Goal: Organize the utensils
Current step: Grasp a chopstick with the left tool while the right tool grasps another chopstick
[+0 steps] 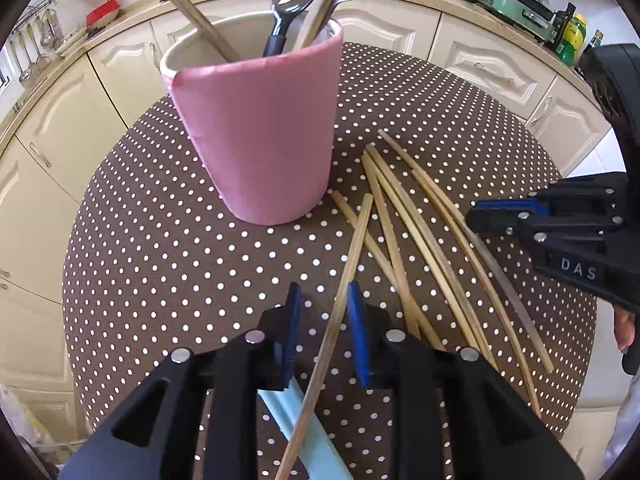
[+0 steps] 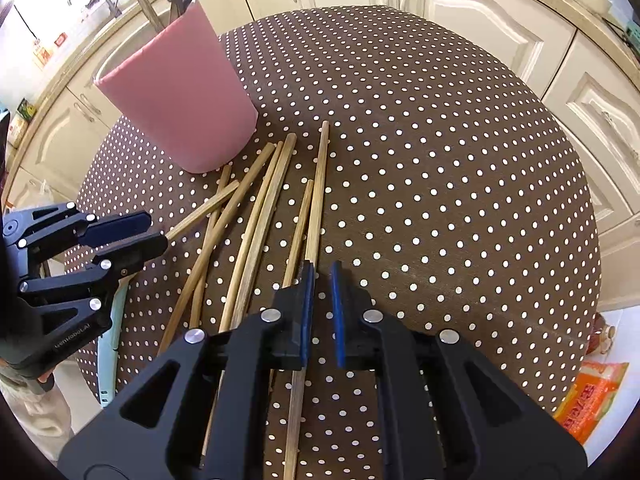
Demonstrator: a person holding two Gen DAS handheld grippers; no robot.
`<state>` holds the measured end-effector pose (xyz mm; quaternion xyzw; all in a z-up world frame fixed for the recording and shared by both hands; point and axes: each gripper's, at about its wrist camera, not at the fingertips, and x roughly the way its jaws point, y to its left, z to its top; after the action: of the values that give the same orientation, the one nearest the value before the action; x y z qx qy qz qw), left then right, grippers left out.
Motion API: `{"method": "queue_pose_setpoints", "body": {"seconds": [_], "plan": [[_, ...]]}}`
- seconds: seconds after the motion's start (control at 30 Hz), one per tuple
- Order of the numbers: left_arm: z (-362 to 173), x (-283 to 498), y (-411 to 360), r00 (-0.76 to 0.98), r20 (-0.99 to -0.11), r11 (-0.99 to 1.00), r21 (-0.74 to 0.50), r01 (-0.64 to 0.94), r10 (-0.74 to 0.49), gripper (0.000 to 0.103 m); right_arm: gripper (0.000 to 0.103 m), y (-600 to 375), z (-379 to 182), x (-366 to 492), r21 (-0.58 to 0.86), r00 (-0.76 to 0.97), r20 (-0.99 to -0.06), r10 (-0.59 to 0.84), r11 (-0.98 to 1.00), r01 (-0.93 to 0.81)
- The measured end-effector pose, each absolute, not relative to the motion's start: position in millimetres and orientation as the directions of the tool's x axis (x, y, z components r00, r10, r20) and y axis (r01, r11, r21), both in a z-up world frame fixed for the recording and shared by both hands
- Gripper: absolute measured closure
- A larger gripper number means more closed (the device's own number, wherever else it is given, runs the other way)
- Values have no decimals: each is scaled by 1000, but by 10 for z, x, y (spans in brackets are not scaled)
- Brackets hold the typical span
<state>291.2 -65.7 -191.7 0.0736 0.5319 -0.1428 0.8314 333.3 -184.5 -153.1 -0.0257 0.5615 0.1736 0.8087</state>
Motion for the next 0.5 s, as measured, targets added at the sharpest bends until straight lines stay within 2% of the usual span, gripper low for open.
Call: {"method": "queue_pose_setpoints", "body": {"seconds": [0.23,0.33,0.4,0.5], "plan": [[-2053,3025,-710,361,-920,949,-35,313,-153,81,93,-1675,-1511,3354,102,275,-940,202,935,-339],[-2056,3084,-666,363,-918,957,-54,286,-161,96,93,-1618,-1531,3379,101,262,-945,198,933,-345],[-2049,3133,-642,366,-910,957,-95,275,-196,96,93,-1562,-1538,3404,99,254,-947,195,933,-347],[-2019,3123,-670,388,-899,956,-95,277,-201,97,93,-1525,-1538,3433,88,251,-950,185,931,-353]]}}
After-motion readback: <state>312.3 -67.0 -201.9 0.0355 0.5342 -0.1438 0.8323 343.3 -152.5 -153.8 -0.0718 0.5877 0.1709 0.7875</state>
